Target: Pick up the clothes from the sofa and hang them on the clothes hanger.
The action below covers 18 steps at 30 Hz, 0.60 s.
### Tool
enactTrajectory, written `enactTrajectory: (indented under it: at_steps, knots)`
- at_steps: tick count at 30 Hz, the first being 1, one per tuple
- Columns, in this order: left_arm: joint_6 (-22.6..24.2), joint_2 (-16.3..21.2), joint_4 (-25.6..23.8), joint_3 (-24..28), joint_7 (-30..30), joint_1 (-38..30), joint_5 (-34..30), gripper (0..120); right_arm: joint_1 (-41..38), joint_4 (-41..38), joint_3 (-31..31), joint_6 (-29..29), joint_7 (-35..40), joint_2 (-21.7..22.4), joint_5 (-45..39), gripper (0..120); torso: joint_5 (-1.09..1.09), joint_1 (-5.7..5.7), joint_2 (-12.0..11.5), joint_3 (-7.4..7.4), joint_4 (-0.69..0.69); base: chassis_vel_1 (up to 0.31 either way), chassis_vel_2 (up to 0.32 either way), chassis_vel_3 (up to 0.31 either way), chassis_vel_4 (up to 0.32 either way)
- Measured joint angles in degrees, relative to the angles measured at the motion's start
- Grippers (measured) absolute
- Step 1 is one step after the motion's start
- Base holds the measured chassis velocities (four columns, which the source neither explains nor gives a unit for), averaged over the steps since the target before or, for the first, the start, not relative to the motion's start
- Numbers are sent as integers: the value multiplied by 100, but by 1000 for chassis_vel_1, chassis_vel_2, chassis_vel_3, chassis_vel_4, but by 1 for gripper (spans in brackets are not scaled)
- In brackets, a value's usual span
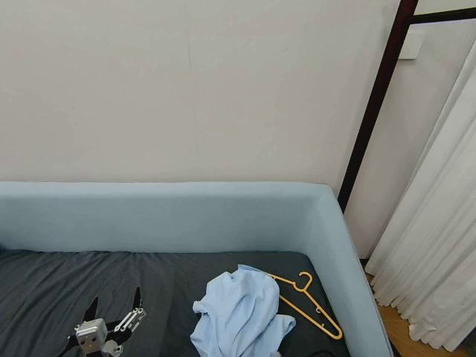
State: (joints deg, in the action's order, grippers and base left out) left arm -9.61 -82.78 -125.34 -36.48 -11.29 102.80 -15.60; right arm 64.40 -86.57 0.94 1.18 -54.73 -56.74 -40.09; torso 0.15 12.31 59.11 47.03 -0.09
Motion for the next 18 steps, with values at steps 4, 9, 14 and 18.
enactTrajectory:
  at_steps: [4,9,14,18]
  knots:
    - [14,-28,30,3,-1,-36,5,100,-410,16,27,-109,617,-46,-1009,67,-1,0,0,0,1,0,0,0,0]
    - [30,-49,49,-1,0,-38,23,100,-1025,81,552,-299,3471,-391,-1404,88,-1,0,0,1,0,0,0,0,0]
    - [32,-88,60,-21,-3,-17,35,100,-1783,290,910,-1204,6056,-1007,-1718,100,-2,1,0,1,2,0,0,0,0]
    - [33,-93,70,-49,-10,-3,36,100,-2254,475,1007,-1635,7009,-1403,-1870,100,-1,0,0,0,1,0,0,0,0]
